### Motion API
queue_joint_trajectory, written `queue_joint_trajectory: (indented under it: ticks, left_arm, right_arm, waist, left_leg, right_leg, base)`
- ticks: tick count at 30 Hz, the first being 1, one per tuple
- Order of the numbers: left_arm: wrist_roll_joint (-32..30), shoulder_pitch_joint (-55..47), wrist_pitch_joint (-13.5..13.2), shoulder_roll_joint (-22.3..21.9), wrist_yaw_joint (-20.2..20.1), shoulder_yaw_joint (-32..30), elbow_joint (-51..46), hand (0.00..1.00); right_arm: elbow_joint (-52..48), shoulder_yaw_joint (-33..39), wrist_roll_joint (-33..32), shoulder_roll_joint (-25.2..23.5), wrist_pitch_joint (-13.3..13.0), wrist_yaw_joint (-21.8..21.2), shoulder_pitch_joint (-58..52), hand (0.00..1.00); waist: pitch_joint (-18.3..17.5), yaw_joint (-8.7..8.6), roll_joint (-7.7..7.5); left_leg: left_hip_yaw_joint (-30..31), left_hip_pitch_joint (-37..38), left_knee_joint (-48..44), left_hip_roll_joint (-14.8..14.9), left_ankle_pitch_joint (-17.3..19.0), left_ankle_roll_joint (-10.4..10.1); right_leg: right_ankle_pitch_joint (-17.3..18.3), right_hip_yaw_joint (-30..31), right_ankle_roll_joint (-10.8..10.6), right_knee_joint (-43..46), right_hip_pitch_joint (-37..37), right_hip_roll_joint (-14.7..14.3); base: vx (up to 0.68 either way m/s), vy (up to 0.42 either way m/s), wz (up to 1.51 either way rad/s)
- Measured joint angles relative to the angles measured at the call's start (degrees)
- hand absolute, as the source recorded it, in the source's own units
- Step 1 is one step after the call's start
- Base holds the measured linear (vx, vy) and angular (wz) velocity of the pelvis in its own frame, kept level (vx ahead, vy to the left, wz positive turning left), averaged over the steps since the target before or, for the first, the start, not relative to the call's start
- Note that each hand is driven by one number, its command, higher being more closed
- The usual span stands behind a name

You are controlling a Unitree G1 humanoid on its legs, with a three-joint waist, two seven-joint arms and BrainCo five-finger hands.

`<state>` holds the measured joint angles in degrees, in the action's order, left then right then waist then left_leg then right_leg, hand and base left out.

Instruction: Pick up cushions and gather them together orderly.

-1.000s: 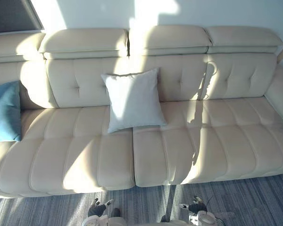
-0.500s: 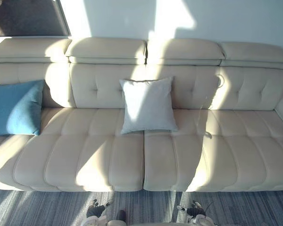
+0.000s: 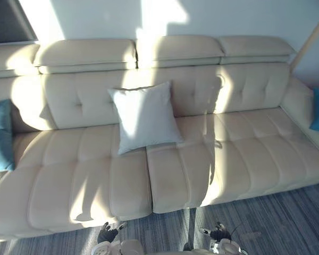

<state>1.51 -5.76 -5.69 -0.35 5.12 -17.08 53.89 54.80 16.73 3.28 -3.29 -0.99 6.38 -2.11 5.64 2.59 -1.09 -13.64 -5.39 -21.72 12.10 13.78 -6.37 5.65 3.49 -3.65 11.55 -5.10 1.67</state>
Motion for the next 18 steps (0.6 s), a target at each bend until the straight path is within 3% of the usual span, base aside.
queue_joint_trajectory:
  ticks: [1, 2, 3, 4, 6, 8, 10, 11, 12, 13, 14, 15, 16, 18]
  left_arm:
    - [-0.1, 0.1, 0.0, 0.0, 0.0, 0.0, 0.0, 0.0]
    - [-0.3, 0.5, 0.0, 0.0, 0.0, 0.0, 0.1, 0.0]
    - [-0.3, 0.6, 0.0, 0.3, 0.1, 0.4, 0.1, 0.0]
    - [-0.4, 0.6, 0.1, 0.3, 0.1, 0.9, 0.3, 0.0]
    - [-0.4, 0.6, 0.1, 1.6, -0.3, 4.3, 0.6, 0.0]
    - [-0.4, 1.8, 0.0, 2.5, -0.3, 4.8, 1.2, 0.0]
    - [-0.4, 3.3, 0.0, 3.0, -0.4, 6.5, 3.0, 0.0]
    - [-0.8, 3.5, 0.1, 2.9, -0.5, 7.7, 3.2, 0.0]
    - [-1.5, 3.7, 0.2, 2.4, -0.7, 8.1, 3.2, 0.0]
    - [-1.5, 3.8, 0.2, 2.3, -0.8, 8.1, 3.2, 0.0]
    - [-1.7, 3.6, 0.1, 1.9, -0.9, 8.1, 3.0, 0.0]
    - [-1.8, 3.4, 0.1, 1.9, -0.9, 8.2, 3.0, 0.0]
    - [-2.0, 3.3, -0.1, 2.3, -0.9, 8.2, 2.4, 0.0]
    - [-1.5, 2.2, 0.0, 2.6, -0.7, 8.6, 0.6, 0.0]
  right_arm:
    - [0.0, 0.0, 0.0, -0.1, 0.0, 0.0, 0.1, 0.0]
    - [0.2, -0.3, 0.0, -0.4, 0.1, -0.1, 0.8, 0.0]
    - [0.2, 0.2, 0.0, -0.3, 0.2, 0.0, 1.0, 0.0]
    - [0.3, 0.2, 0.0, 0.2, 0.2, 0.0, 1.0, 0.0]
    - [2.1, -0.3, 0.1, 2.4, 0.1, 0.0, 2.3, 0.0]
    - [3.7, -1.2, 0.2, 3.5, 0.0, 0.0, 2.8, 0.0]
    - [5.2, -1.2, 0.2, 5.0, 0.2, 0.0, 3.6, 0.0]
    - [5.2, -1.2, 0.2, 5.9, 0.3, 0.0, 3.4, 0.0]
    - [5.3, -1.3, 0.2, 6.4, 0.3, 0.2, 3.1, 0.0]
    - [5.6, -1.4, 0.1, 6.5, 0.2, 0.3, 3.0, 0.0]
    - [6.8, -1.8, 0.1, 6.7, 0.3, 0.5, 3.5, 0.0]
    - [7.1, -1.7, 0.1, 6.9, 0.3, 0.6, 3.6, 0.0]
    - [7.2, -1.7, 0.0, 7.4, 0.3, 1.0, 3.7, 0.0]
    - [7.8, -1.5, -1.0, 7.9, 0.3, 1.1, 3.6, 0.0]
  waist:
    - [0.0, 0.01, 0.01]
    - [0.4, 0.05, 0.68]
    - [0.4, 0.02, 0.17]
    - [0.5, -0.35, 0.43]
    - [0.7, -0.94, 1.49]
    - [1.0, -1.05, 1.62]
    - [1.3, -1.63, 1.92]
    - [1.6, -2.25, 2.39]
    - [2.3, -3.26, 2.56]
    - [2.7, -3.13, 2.36]
    - [3.8, -2.25, 2.33]
    - [4.1, -2.16, 2.4]
    - [4.8, -2.07, 2.43]
    - [5.4, -0.79, 2.51]
  left_leg:
    - [-0.5, 0.2, 0.1, 0.2, 0.0, 0.0]
    - [-6.0, 1.9, 1.9, 2.3, -0.1, -0.1]
    - [-11.2, 4.3, 3.6, 2.5, -0.3, -0.3]
    - [-12.9, 5.4, 4.0, 2.7, -0.4, -0.5]
    - [-21.1, 10.3, 7.7, 3.4, -1.5, -2.4]
    - [-23.8, 12.4, 10.1, 3.4, -2.4, -3.9]
    - [-24.9, 13.6, 10.0, 4.4, -3.1, -4.0]
    - [-24.6, 13.0, 4.4, 6.3, -3.5, -3.3]
    - [-21.3, 10.2, -6.4, 9.5, -4.5, 0.8]
    - [-19.3, 8.5, -12.2, 10.8, -5.1, 3.6]
    - [-12.5, 4.3, -24.9, 11.9, -1.6, 6.0]
    - [-10.0, 2.7, -28.0, 11.3, -0.4, 5.7]
    - [-2.7, -1.6, -31.7, 7.4, 2.3, 5.1]
    - [6.5, -7.0, -28.5, -0.7, 4.4, 4.4]
  right_leg:
    - [-0.3, -0.2, 0.1, -0.1, -0.2, -0.1]
    - [-1.9, -6.7, 1.8, -0.6, -1.9, 0.2]
    - [-0.4, -18.7, 4.3, 0.8, -3.1, 2.4]
    - [0.0, -21.8, 4.9, 1.1, -3.1, 3.1]
    - [1.6, -41.8, 7.8, 4.7, -2.6, 8.3]
    - [2.7, -47.1, 7.8, 6.3, -3.6, 8.4]
    - [3.4, -42.5, 8.1, 7.3, -5.1, 6.0]
    - [4.0, -40.0, 8.6, 7.0, -5.2, 4.5]
    - [4.2, -37.4, 8.6, 5.4, -3.3, 2.5]
    - [4.2, -36.0, 8.9, 4.3, -2.1, 1.8]
    - [5.3, -32.5, 10.3, 2.8, 0.5, 0.2]
    - [5.7, -31.1, 10.9, 2.5, 1.2, -0.3]
    - [6.5, -28.0, 11.6, 2.0, 3.2, -1.4]
    - [6.8, -22.3, 11.9, 1.1, 5.4, -2.6]
  base:
    - [0.01, -0.04, -1.87]
    - [-0.01, -0.062, -1.75]
    - [0.01, -0.068, -1.91]
    - [0.07, -0.033, -1.73]
    - [0.11, -0.068, -1.67]
    - [0.11, -0.182, -1.53]
    - [0.16, -0.282, -1.36]
    - [0.17, -0.294, -1.15]
    - [0.2, -0.353, -1.13]
    - [0.15, -0.202, -1.29]
    - [0.16, -0.152, -1.09]
    - [0.18, -0.058, -1.47]
    - [0.17, -0.039, -1.17]
    - [0.25, -0.004, -1.8]
